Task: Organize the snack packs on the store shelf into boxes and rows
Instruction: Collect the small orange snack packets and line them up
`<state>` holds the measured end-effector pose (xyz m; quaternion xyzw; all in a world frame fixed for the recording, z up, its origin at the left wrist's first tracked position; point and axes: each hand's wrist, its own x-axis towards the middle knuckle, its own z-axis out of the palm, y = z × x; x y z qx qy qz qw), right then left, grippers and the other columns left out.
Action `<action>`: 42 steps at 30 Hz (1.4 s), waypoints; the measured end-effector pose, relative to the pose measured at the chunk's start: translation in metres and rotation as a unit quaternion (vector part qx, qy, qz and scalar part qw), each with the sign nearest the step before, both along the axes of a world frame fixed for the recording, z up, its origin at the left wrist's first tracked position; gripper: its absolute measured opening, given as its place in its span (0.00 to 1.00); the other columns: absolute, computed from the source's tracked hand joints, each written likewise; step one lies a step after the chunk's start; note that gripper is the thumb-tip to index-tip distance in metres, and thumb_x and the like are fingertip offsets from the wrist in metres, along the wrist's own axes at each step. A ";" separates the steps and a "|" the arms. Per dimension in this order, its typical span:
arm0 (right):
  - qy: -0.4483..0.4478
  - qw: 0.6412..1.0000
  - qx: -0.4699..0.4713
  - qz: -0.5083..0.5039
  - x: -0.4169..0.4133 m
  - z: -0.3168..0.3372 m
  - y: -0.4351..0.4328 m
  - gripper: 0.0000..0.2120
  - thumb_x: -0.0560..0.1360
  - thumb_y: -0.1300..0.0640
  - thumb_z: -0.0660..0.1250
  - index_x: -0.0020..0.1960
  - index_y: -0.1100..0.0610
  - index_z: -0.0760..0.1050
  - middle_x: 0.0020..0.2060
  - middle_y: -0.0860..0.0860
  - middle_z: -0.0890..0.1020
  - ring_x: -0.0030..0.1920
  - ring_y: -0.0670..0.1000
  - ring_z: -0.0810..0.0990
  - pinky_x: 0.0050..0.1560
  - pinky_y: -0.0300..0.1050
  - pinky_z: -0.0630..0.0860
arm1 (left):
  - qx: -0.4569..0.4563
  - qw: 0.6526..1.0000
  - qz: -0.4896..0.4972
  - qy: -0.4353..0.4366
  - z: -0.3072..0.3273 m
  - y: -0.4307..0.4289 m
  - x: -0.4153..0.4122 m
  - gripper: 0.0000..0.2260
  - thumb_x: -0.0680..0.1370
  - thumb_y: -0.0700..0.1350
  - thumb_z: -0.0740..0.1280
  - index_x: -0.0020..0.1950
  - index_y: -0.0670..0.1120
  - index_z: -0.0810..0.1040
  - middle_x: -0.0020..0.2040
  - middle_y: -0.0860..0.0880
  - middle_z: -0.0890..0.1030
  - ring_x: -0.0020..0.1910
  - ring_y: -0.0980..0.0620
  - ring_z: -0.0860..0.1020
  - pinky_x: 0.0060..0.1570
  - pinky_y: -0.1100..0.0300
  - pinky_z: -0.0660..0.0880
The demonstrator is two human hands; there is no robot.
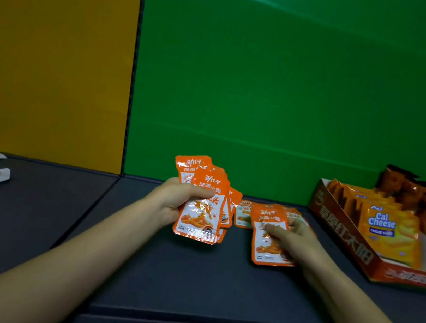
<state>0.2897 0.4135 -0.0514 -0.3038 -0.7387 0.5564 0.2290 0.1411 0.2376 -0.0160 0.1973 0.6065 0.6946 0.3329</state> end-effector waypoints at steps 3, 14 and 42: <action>-0.012 1.000 0.009 0.016 -0.002 -0.008 0.001 0.06 0.74 0.58 0.69 0.46 0.56 0.72 0.35 0.55 0.83 0.27 0.48 0.81 0.31 0.39 0.79 | 0.008 1.000 0.022 -0.017 -0.009 0.013 0.010 0.05 0.72 0.33 0.70 0.43 0.41 0.76 0.29 0.46 0.83 0.25 0.50 0.82 0.23 0.57 0.79; -0.223 0.915 0.335 -0.040 -0.012 -0.023 -0.002 0.23 0.74 0.37 0.60 0.53 0.56 0.71 0.61 0.55 0.73 0.64 0.56 0.69 0.61 0.52 0.66 | 0.013 0.996 0.076 -0.037 -0.032 0.018 0.022 0.07 0.71 0.33 0.70 0.46 0.40 0.77 0.31 0.45 0.84 0.28 0.48 0.83 0.25 0.57 0.79; -0.168 0.954 0.246 0.043 0.023 -0.009 0.063 0.17 0.81 0.51 0.54 0.39 0.58 0.72 0.40 0.54 0.80 0.46 0.55 0.77 0.42 0.44 0.70 | 0.052 0.997 0.055 -0.011 -0.036 0.024 0.053 0.06 0.73 0.39 0.70 0.48 0.41 0.77 0.33 0.45 0.85 0.29 0.48 0.83 0.26 0.59 0.78</action>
